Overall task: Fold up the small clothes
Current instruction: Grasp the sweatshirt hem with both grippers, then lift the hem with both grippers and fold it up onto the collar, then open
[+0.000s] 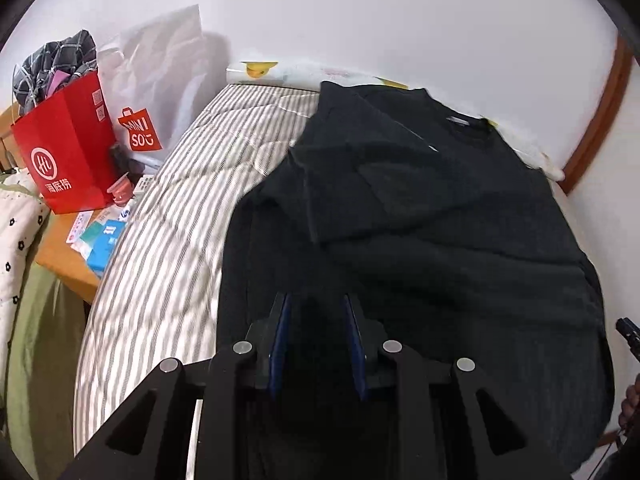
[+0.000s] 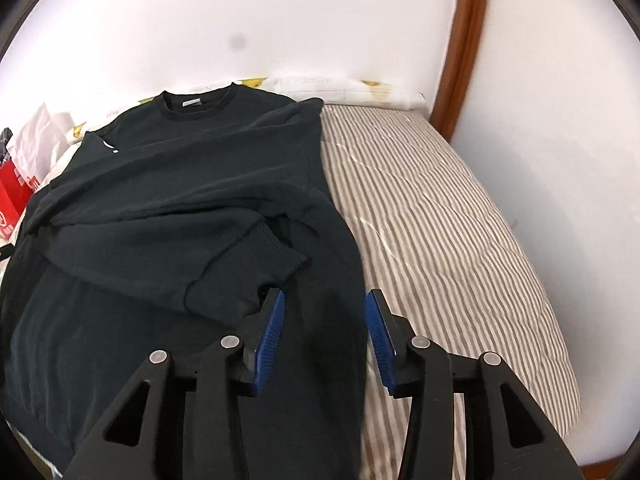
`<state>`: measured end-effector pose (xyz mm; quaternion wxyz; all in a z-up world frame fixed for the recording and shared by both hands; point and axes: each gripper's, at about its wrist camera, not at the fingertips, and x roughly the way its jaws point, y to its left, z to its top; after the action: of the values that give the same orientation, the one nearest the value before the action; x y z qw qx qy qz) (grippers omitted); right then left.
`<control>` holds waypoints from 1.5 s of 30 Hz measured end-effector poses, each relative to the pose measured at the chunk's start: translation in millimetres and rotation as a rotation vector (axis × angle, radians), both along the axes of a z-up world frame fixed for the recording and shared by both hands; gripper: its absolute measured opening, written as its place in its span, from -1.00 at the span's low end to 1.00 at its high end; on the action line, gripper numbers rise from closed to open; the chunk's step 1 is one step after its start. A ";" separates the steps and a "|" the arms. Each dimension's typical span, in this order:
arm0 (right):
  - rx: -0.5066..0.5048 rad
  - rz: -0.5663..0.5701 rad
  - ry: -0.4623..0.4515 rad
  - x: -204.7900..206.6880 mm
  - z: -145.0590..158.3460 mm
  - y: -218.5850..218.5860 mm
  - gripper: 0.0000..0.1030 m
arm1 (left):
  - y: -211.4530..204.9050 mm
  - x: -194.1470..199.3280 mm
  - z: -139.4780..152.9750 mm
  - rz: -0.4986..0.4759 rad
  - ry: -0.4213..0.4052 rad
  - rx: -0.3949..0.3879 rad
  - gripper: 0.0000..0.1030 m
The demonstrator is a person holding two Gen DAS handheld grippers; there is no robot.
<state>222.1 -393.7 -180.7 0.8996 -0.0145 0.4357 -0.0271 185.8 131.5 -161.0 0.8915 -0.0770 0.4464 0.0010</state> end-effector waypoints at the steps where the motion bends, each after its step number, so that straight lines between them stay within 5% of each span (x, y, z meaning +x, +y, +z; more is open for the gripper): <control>1: -0.001 -0.005 -0.002 -7.2 -0.2 -2.6 -0.18 | -1.5 -9.9 0.9 0.001 -0.005 0.011 -0.50; 9: 0.061 -0.025 0.058 -58.5 -19.2 -27.8 -0.16 | 7.0 -70.6 -9.7 0.005 0.017 -0.018 0.14; 20: 0.196 0.002 0.099 -111.5 -52.8 -25.2 -0.01 | 12.1 -134.0 -32.6 -0.027 0.037 -0.052 0.15; 28: 0.139 0.021 0.064 -112.8 -55.8 -8.1 0.00 | -0.4 -153.7 -33.6 -0.053 0.022 0.001 0.15; 30: 0.129 0.018 0.056 -109.6 -56.5 -5.4 -0.01 | -4.8 -157.7 -33.9 -0.055 0.021 0.019 0.12; 33: 0.114 0.045 0.042 -110.1 -55.9 0.0 -0.48 | -8.0 -162.9 -33.1 -0.059 0.010 0.019 -0.04; 34: 0.105 0.045 0.036 -111.0 -55.5 1.1 -0.67 | -7.9 -164.2 -33.3 -0.061 0.007 0.017 -0.19; 37: 0.100 0.046 0.028 -111.4 -53.8 -0.1 -0.80 | -8.7 -162.6 -32.4 -0.056 0.005 0.021 -0.73; 45: 0.215 0.077 -0.021 -132.7 -27.7 -18.5 -0.85 | 3.0 -181.6 -7.3 -0.102 -0.064 -0.016 -0.78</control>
<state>89.3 -412.2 -208.4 0.9008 0.0658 0.4258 0.0542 4.2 134.5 -168.3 0.9036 -0.0613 0.4209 -0.0504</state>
